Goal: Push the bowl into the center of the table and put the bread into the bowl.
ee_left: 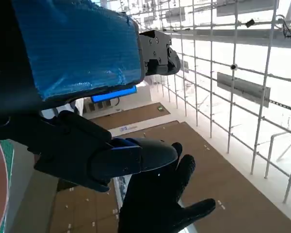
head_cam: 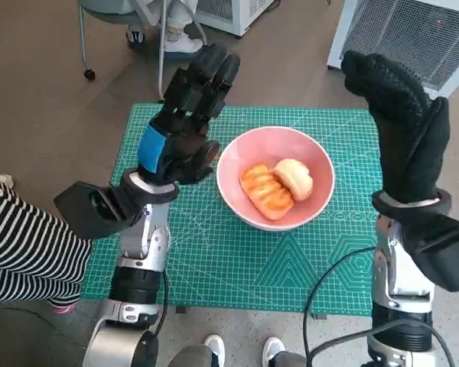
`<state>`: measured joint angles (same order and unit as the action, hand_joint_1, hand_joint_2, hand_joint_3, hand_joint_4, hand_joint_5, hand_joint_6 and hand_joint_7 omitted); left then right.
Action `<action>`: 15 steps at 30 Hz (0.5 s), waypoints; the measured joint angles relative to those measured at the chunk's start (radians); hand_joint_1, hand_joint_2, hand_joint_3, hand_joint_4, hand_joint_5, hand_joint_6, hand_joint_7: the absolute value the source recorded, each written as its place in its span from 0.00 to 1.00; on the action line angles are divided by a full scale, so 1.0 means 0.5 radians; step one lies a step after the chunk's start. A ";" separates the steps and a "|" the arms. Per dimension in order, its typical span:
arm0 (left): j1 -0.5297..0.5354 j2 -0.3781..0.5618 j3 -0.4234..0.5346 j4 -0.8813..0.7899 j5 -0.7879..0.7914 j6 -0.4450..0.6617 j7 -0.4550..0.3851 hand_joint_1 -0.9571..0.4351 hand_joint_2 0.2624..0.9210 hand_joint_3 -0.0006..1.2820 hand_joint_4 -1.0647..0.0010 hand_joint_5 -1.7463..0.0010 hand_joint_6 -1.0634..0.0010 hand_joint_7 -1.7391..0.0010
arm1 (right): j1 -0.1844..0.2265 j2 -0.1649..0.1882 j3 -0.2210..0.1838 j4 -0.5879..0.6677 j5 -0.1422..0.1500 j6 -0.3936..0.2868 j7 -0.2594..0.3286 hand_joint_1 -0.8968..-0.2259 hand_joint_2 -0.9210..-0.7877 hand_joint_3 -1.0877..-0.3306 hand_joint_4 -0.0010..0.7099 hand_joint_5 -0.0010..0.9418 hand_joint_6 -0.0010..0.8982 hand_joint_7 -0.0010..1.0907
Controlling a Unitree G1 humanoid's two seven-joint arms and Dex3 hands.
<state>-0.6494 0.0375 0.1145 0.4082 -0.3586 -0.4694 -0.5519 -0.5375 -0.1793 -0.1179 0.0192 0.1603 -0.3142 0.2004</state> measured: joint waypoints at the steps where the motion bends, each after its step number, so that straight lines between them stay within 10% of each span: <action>1: 0.001 0.000 0.001 0.003 0.000 -0.001 -0.001 0.17 1.00 0.37 0.99 0.95 1.00 0.78 | 0.002 0.000 0.000 0.000 0.001 0.000 0.000 0.30 0.00 0.49 0.26 0.00 0.13 0.32; 15: 0.006 0.001 0.034 0.028 -0.008 -0.007 -0.019 0.18 1.00 0.34 0.99 0.95 1.00 0.78 | 0.011 0.005 -0.001 0.000 0.007 0.000 0.003 0.30 0.00 0.49 0.26 0.00 0.14 0.32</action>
<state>-0.6462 0.0379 0.1317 0.4223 -0.3628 -0.4730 -0.5612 -0.5319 -0.1766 -0.1185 0.0194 0.1637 -0.3142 0.2016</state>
